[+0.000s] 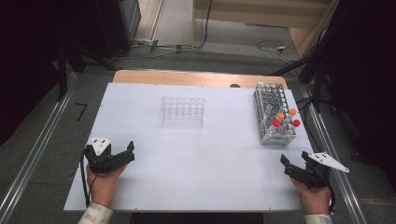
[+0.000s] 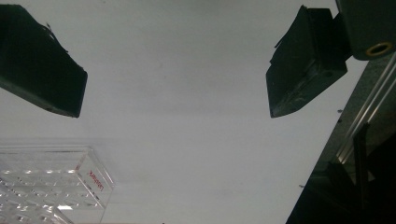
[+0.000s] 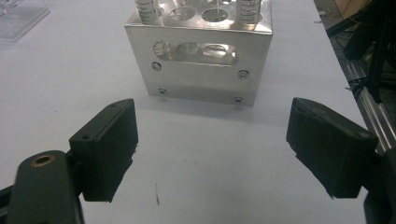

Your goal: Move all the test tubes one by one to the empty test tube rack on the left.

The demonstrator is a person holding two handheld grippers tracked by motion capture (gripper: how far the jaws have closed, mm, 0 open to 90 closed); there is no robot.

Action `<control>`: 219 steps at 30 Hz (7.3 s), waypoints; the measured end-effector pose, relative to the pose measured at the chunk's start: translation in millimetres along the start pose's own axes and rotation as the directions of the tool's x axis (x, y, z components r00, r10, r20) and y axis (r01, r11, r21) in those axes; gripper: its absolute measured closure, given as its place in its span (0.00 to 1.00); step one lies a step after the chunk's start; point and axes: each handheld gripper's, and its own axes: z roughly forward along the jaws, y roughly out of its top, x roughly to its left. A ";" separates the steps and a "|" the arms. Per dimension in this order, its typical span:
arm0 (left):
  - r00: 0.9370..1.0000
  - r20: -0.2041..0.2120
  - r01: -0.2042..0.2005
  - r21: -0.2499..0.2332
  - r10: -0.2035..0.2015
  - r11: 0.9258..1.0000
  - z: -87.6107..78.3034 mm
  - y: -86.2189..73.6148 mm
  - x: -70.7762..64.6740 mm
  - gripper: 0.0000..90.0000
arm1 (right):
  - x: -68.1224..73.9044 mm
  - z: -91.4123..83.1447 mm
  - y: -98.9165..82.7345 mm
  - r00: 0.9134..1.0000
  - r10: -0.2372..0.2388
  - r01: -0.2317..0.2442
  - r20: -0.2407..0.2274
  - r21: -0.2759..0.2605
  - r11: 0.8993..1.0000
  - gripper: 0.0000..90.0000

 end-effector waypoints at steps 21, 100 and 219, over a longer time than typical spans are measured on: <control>1.000 0.014 -0.021 -0.023 0.021 1.000 -4.9 1.6 -3.4 0.07 | 12.4 1.9 5.5 1.000 -0.018 0.017 -0.004 -0.015 1.000 0.17; 0.995 0.044 -0.085 -0.032 0.087 0.996 -7.0 1.7 -28.1 0.06 | 67.0 11.4 87.8 0.991 -0.103 0.077 -0.088 -0.263 0.962 0.80; 0.926 0.330 -0.182 -0.040 0.185 0.982 108.3 120.4 -202.9 0.78 | 151.3 48.1 57.7 0.916 -0.194 0.170 -0.350 -0.101 0.980 0.32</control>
